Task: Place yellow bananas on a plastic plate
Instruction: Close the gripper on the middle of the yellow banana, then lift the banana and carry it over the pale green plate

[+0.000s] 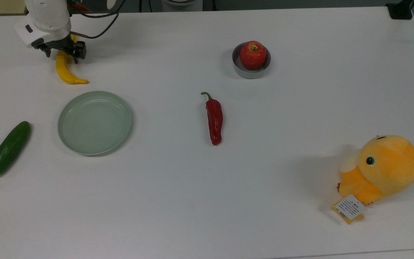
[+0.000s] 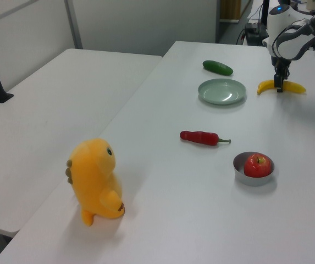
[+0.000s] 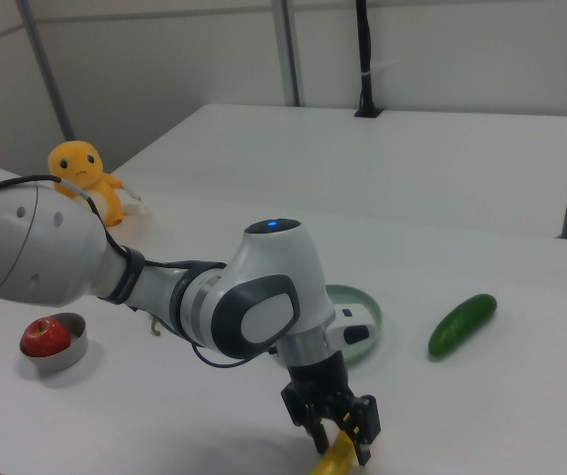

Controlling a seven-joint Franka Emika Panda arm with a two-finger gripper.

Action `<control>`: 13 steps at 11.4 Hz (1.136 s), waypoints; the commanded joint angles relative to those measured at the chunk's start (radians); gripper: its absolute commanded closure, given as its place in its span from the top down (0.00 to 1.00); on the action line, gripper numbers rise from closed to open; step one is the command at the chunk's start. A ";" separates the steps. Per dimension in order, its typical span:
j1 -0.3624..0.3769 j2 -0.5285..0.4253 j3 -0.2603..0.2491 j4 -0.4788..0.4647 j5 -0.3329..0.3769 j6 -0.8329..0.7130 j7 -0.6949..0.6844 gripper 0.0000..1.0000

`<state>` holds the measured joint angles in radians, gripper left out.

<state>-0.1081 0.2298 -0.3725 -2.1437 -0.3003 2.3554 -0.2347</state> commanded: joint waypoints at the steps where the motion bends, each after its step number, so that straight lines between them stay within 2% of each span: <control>1: -0.010 -0.001 -0.002 -0.008 -0.013 0.048 -0.067 0.22; 4: -0.016 -0.003 -0.002 -0.008 -0.011 0.042 -0.104 0.15; 8: -0.039 -0.050 -0.003 -0.007 -0.011 -0.036 -0.198 0.15; 10: -0.058 -0.089 -0.009 0.004 0.019 -0.056 -0.253 0.15; 11: -0.053 -0.087 -0.009 0.033 0.077 -0.056 -0.252 0.15; 13: -0.044 -0.083 -0.008 0.089 0.278 -0.054 -0.253 0.15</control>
<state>-0.1697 0.1588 -0.3773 -2.1113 -0.1955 2.3321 -0.4632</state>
